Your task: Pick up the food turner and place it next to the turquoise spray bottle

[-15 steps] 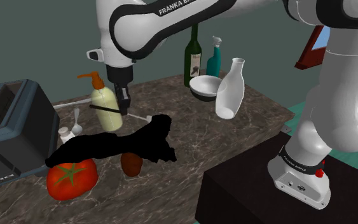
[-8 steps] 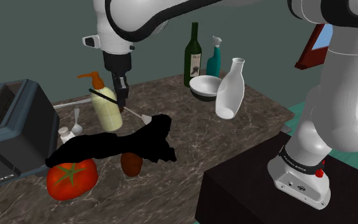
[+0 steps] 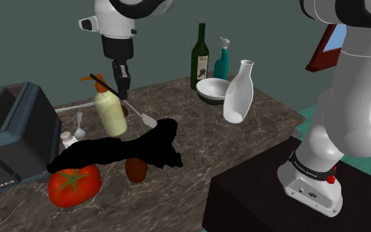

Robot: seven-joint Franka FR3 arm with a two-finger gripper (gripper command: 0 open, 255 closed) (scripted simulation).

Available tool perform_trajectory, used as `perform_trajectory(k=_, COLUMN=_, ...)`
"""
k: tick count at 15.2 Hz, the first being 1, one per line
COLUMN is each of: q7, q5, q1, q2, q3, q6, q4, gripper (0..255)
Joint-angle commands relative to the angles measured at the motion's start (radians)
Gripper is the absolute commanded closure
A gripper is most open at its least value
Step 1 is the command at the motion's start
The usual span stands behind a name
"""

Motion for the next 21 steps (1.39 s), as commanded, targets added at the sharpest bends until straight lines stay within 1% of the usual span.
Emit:
perform_trajectory(k=1, q7=0.003, q5=-0.001, q1=0.001, q2=0.002, q3=0.000, q6=-0.028, q4=0.029, gripper=255)
perform_trajectory(k=12, q7=0.020, q5=-0.009, q1=0.007, q2=0.023, q3=0.002, q6=-0.184, q4=0.207, gripper=255)
perform_trajectory(k=21, q7=0.039, q5=-0.023, q1=0.020, q2=0.075, q3=0.004, q6=-0.330, q4=0.406, gripper=255)
